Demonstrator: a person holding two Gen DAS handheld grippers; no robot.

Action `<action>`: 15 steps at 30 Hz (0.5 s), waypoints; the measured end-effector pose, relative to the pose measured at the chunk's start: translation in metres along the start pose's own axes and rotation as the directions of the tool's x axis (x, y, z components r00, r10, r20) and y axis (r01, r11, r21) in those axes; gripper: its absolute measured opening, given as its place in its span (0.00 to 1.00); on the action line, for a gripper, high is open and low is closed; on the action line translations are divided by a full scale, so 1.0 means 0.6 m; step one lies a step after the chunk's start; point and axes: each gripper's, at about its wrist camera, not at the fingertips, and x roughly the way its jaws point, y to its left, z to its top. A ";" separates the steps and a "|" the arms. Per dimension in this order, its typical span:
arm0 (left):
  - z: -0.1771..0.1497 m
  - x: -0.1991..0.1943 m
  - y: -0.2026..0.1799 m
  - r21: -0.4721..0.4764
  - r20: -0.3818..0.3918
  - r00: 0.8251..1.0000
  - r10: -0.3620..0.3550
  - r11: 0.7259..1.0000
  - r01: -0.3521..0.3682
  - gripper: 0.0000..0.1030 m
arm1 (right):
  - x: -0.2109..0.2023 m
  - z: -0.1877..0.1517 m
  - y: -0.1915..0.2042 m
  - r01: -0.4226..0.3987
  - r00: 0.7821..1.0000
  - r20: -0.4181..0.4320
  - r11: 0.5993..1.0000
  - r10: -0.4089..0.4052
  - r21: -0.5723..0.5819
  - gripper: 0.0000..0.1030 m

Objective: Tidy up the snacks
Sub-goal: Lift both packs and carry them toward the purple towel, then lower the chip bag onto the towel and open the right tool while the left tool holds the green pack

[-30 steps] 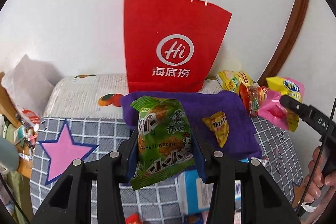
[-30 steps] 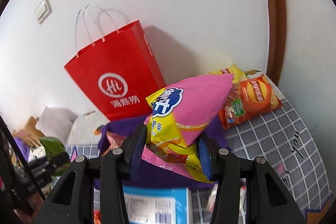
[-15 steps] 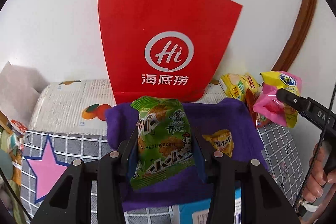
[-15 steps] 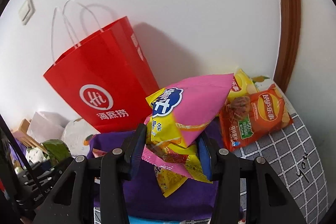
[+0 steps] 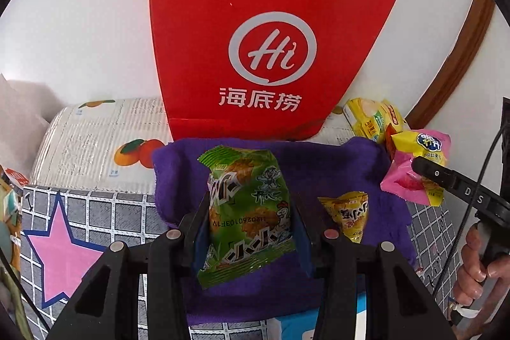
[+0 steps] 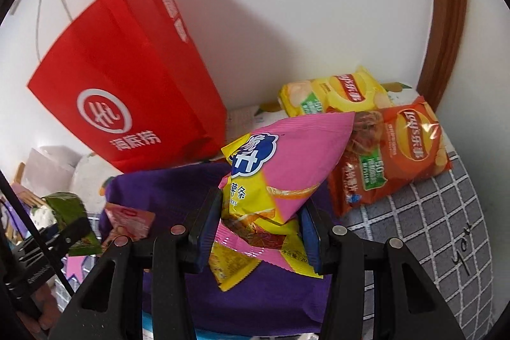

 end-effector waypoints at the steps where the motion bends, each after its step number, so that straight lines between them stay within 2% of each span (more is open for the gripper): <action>1: 0.000 0.001 0.000 -0.002 -0.004 1.000 -0.003 1.000 0.003 0.41 | 0.003 0.000 -0.003 0.009 1.000 -0.007 1.000 -0.009 0.005 0.46; 4: -0.001 0.003 -0.002 -0.001 -0.006 1.000 -0.006 1.000 0.006 0.41 | 0.010 -0.002 -0.011 0.008 1.000 -0.030 1.000 -0.007 0.011 0.46; 8: -0.001 0.001 -0.006 0.004 -0.003 1.000 -0.006 1.000 0.006 0.41 | 0.013 -0.004 -0.013 0.043 0.998 -0.049 0.999 -0.044 -0.007 0.46; 15: -0.002 0.001 -0.013 0.010 -0.004 1.000 -0.013 1.000 0.013 0.41 | 0.006 -0.005 -0.006 0.045 0.998 -0.044 0.999 -0.046 -0.023 0.46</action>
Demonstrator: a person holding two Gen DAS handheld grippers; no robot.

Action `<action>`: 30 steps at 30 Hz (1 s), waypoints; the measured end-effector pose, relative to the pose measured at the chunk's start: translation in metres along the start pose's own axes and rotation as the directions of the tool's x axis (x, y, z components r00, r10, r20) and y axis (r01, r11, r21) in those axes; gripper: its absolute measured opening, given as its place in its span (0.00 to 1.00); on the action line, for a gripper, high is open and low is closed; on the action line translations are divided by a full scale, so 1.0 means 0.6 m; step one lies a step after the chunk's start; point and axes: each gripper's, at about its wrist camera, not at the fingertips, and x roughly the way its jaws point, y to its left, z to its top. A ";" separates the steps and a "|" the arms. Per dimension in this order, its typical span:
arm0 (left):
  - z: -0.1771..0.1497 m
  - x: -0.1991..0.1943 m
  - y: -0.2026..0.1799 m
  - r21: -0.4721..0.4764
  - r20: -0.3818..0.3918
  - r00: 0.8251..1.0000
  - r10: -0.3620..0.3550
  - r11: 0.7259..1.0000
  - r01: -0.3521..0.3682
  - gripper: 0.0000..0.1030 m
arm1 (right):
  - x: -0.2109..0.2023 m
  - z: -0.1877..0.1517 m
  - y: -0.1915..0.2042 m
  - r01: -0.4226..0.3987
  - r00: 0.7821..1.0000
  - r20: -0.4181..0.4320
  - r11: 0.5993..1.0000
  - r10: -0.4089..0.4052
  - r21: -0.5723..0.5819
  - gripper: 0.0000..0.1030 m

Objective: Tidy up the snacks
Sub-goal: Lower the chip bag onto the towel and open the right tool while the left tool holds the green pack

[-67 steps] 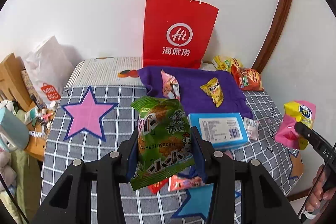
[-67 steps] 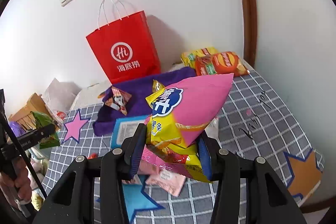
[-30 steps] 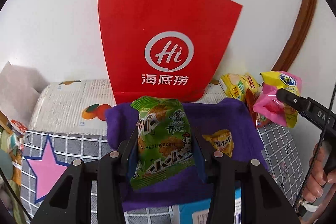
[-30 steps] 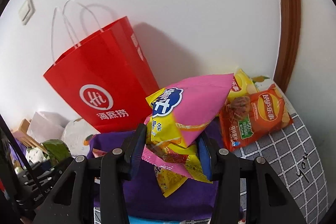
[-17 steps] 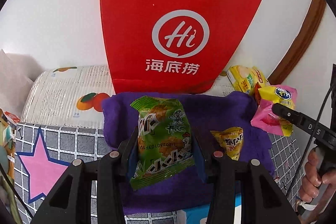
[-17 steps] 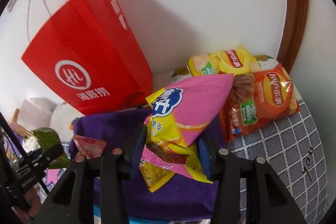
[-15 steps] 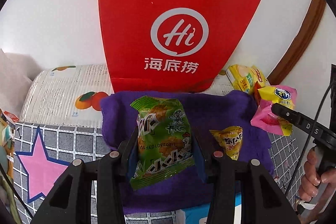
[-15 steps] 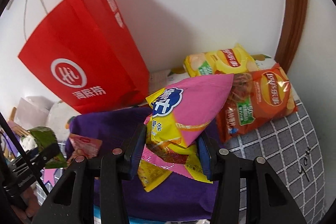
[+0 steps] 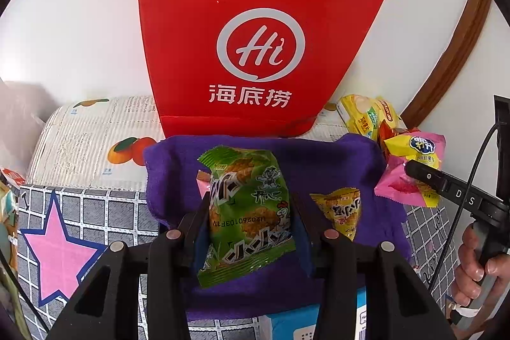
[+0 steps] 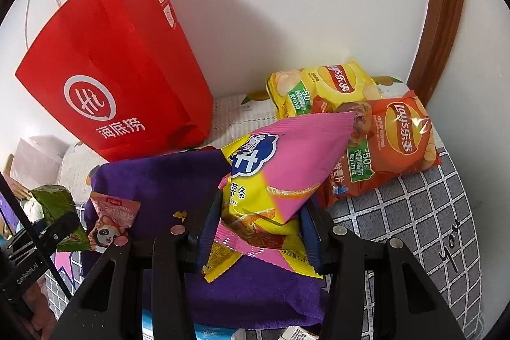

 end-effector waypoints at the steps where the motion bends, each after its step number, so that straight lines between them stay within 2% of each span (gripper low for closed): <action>1: 0.000 -0.001 -0.001 0.001 0.001 1.000 0.000 1.000 0.000 0.41 | 0.000 0.000 0.000 0.001 1.000 0.002 1.000 -0.001 0.000 0.46; 30: 0.000 -0.001 -0.004 0.003 -0.004 1.000 -0.010 1.000 0.010 0.41 | 0.018 -0.003 0.022 0.029 0.999 -0.034 0.998 -0.031 -0.053 0.46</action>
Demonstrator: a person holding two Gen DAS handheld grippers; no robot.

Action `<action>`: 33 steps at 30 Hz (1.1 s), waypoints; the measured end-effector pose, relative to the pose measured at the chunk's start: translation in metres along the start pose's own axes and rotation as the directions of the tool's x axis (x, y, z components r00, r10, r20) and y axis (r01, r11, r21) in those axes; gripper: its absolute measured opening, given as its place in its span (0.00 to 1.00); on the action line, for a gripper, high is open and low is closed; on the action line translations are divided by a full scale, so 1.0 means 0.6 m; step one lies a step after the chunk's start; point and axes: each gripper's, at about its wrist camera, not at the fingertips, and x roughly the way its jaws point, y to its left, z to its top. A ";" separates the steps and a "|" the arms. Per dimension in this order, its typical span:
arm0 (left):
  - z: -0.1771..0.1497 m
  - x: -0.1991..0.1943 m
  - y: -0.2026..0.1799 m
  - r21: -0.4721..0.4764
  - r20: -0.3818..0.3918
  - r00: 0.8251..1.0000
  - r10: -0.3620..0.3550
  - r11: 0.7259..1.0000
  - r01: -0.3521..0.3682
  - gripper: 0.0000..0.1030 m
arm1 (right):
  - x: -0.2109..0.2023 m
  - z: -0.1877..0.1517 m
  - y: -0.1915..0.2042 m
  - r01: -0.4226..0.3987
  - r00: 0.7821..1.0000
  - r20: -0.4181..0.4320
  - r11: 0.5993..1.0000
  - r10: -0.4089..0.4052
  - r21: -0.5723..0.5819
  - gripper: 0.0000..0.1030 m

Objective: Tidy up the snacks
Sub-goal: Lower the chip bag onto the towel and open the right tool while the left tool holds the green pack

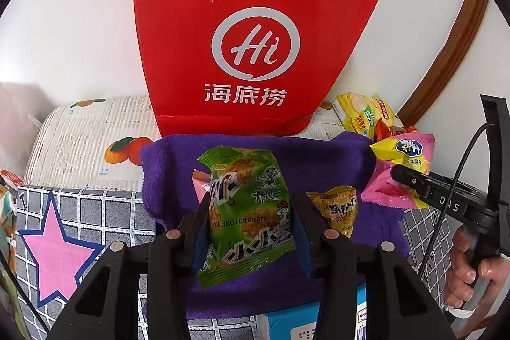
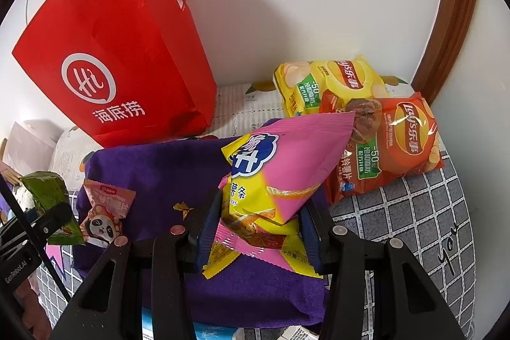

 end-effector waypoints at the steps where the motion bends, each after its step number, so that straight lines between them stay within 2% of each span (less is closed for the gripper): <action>1: 0.000 0.000 0.000 0.000 0.000 1.000 0.000 1.000 0.000 0.41 | 0.001 0.000 0.000 0.002 1.000 -0.002 1.000 -0.002 -0.002 0.46; 9: -0.001 0.000 0.000 0.001 -0.001 1.000 -0.001 1.000 0.001 0.41 | 0.018 0.000 0.000 -0.008 0.999 -0.047 1.000 0.008 0.002 0.46; 19: 0.000 -0.002 0.002 -0.005 -0.003 1.000 -0.001 1.000 0.001 0.41 | 0.032 -0.004 0.004 0.036 0.997 -0.068 0.999 -0.037 -0.024 0.46; 33: 0.002 0.000 0.003 -0.010 -0.008 1.000 0.003 1.000 -0.003 0.41 | 0.062 -0.014 0.029 0.025 0.992 -0.124 0.995 -0.037 -0.094 0.46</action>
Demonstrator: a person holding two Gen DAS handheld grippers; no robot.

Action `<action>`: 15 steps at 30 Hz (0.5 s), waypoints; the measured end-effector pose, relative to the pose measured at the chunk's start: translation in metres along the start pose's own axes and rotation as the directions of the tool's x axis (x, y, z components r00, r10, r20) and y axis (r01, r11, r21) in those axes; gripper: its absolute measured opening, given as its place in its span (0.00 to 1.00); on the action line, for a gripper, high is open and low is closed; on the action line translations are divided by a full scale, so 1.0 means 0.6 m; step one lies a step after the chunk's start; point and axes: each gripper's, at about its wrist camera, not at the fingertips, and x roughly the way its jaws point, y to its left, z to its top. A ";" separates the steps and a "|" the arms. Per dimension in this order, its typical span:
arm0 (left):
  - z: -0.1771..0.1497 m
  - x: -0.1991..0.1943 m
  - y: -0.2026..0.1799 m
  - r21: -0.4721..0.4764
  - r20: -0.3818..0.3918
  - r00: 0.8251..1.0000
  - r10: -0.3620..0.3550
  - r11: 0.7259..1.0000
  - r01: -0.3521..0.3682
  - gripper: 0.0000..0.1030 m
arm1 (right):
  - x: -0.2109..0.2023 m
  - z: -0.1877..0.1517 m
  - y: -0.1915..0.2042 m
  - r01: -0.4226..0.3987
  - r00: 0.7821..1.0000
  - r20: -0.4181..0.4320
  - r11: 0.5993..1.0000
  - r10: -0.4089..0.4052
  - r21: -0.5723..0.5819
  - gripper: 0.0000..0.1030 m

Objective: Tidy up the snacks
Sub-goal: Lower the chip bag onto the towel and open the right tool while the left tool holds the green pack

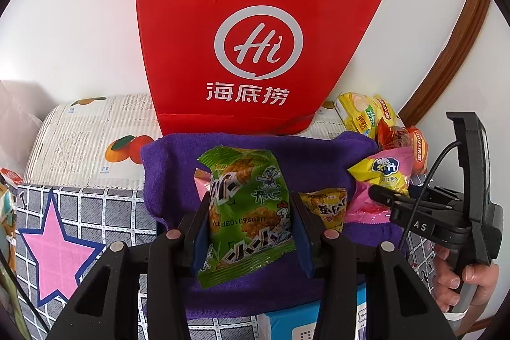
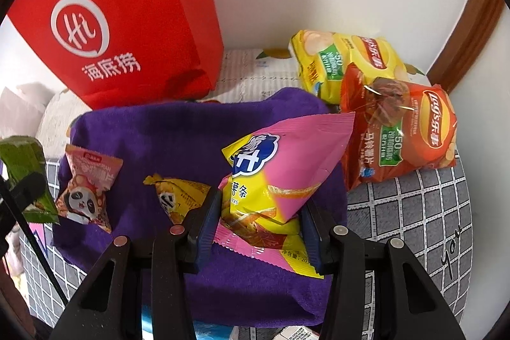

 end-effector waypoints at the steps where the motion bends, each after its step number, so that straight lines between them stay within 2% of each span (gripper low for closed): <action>1: 0.000 0.000 0.000 0.000 0.000 1.000 0.000 1.000 0.000 0.41 | 0.003 0.000 0.001 -0.001 1.000 -0.004 1.000 0.001 -0.003 0.46; 15: 0.000 0.000 0.001 -0.003 0.000 1.000 0.001 1.000 -0.001 0.41 | 0.020 -0.003 0.001 0.009 1.000 -0.027 1.000 -0.009 0.001 0.47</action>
